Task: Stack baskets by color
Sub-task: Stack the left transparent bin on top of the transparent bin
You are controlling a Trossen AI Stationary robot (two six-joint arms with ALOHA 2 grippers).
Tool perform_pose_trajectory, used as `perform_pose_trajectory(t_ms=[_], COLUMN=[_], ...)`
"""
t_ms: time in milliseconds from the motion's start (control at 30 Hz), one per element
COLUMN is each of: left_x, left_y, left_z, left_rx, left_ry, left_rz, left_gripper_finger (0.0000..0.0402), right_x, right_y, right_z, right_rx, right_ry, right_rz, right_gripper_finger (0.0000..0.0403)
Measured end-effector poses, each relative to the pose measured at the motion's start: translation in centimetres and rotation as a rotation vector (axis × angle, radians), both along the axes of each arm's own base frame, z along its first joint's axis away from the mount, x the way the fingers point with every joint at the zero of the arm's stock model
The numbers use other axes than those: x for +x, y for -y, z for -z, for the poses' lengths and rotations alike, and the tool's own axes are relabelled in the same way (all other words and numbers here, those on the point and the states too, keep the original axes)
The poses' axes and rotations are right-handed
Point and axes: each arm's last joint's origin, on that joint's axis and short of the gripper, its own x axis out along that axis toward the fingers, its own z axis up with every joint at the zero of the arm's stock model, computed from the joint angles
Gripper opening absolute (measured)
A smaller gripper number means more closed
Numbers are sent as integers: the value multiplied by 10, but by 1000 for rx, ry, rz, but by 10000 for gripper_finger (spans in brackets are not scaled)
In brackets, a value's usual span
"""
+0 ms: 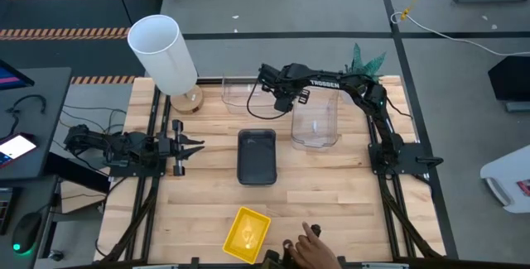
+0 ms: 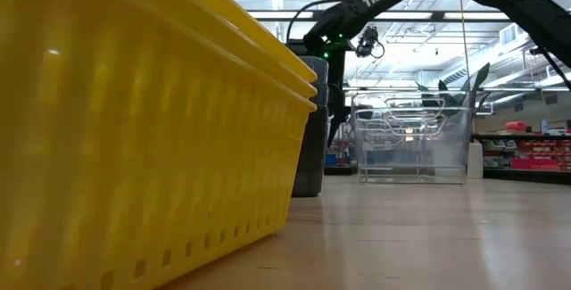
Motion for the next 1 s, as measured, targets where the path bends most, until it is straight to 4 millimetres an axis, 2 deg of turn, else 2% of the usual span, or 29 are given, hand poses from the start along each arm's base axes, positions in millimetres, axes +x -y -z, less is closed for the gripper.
perform_pose_trajectory(t_ms=[200,400,567,1000], left_x=[0,0,0,0], left_y=[0,0,0,0], left_z=[0,0,0,0], left_rx=[0,0,0,0], left_ry=[0,0,0,0], left_rz=[0,0,0,0], left_gripper_finger=[55,56,61,57], right_x=[0,5,12,23], right_y=[0,-9,-20,-28], right_z=[0,-1,-8,-45], right_rx=[8,11,16,-42], right_ry=[-4,9,22,96], right_rz=[-24,-13,-14,58], right_gripper_finger=[11,19,6,4])
